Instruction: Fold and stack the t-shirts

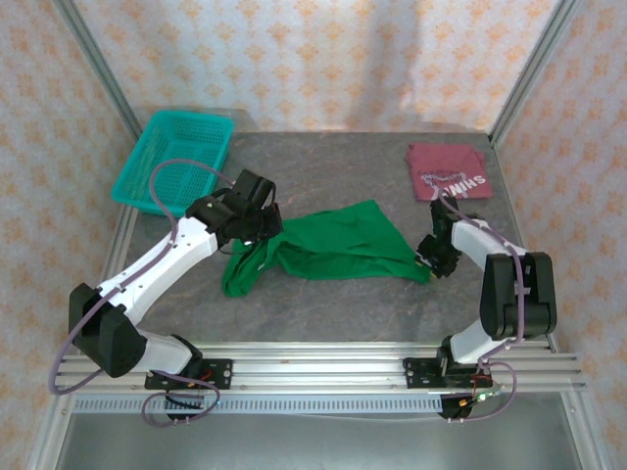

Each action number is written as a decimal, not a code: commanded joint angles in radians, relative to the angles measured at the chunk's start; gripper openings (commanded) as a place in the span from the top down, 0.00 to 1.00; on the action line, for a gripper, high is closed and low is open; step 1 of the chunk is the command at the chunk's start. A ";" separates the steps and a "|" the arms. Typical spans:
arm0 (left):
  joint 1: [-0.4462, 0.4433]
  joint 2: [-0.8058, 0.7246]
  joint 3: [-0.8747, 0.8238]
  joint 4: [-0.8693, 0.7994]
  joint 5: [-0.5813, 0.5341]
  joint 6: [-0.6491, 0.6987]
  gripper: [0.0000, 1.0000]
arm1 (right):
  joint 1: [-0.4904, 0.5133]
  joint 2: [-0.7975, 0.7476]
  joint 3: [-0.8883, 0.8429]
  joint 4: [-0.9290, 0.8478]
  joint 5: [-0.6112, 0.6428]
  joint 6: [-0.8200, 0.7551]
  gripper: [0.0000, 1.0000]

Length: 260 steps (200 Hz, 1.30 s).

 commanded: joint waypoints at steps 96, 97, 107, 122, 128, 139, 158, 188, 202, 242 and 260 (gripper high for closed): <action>0.051 -0.059 0.003 -0.008 0.005 0.025 1.00 | -0.006 -0.066 0.024 0.056 -0.006 0.039 1.00; 0.052 -0.060 0.004 -0.008 0.006 0.026 1.00 | -0.006 -0.076 0.030 0.055 -0.005 0.037 1.00; 0.064 -0.069 0.020 -0.014 0.006 0.030 1.00 | -0.006 -0.127 0.063 0.041 0.007 0.028 1.00; 0.083 -0.085 0.048 -0.019 0.005 0.036 1.00 | -0.006 -0.191 0.120 0.022 0.030 0.020 1.00; 0.094 -0.089 0.061 -0.021 0.008 0.039 1.00 | -0.006 -0.212 0.143 0.014 0.039 0.016 1.00; 0.109 -0.098 0.087 -0.026 0.010 0.047 1.00 | -0.006 -0.246 0.188 0.004 0.058 0.010 1.00; 0.138 -0.101 0.142 -0.035 0.015 0.066 1.00 | -0.006 -0.284 0.260 -0.005 0.071 0.002 1.00; 0.179 -0.094 0.250 -0.043 0.017 0.101 1.00 | -0.008 -0.296 0.402 0.001 0.078 -0.028 1.00; 0.194 -0.090 0.303 -0.043 0.013 0.120 1.00 | -0.011 -0.286 0.469 0.012 0.069 -0.050 1.00; 0.256 -0.074 0.447 -0.025 -0.012 0.156 1.00 | -0.053 -0.258 0.606 0.052 0.047 -0.091 1.00; 0.296 -0.050 0.521 -0.012 0.003 0.158 1.00 | -0.100 -0.240 0.650 0.071 0.005 -0.068 1.00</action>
